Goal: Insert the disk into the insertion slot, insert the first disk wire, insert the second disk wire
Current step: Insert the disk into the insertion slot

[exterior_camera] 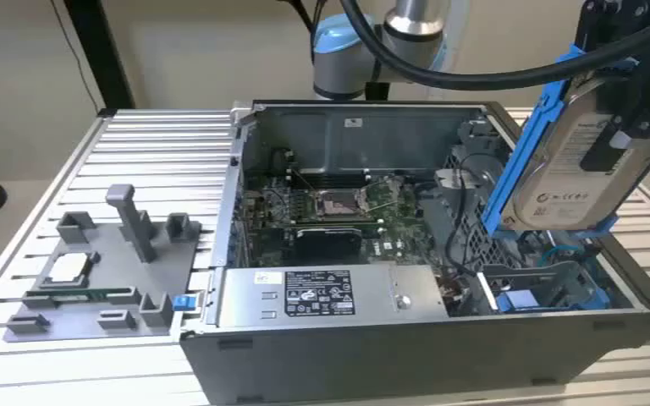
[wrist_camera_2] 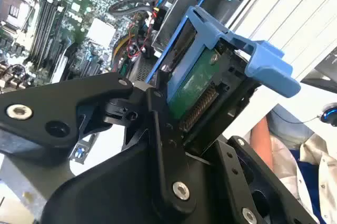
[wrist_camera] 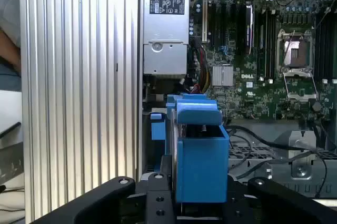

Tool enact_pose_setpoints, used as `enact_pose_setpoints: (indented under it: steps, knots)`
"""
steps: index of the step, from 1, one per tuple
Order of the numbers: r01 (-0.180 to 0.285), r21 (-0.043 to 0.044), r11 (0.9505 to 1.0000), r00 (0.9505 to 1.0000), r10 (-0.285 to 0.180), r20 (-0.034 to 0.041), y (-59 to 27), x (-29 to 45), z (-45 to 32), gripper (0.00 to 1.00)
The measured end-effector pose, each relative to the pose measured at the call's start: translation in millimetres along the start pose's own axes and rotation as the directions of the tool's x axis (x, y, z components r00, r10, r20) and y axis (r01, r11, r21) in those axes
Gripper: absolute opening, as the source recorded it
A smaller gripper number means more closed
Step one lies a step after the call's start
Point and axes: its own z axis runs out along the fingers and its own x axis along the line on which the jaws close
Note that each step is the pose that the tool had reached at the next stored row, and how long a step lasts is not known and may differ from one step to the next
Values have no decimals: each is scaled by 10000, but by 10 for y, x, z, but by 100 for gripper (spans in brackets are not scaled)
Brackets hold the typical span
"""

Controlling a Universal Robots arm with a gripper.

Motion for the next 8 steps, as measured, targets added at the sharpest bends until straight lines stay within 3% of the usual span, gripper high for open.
enact_pose_setpoints:
  steps: [8]
  knots:
    - [0,0,10000,10000,0,0,0,-6,0,0]
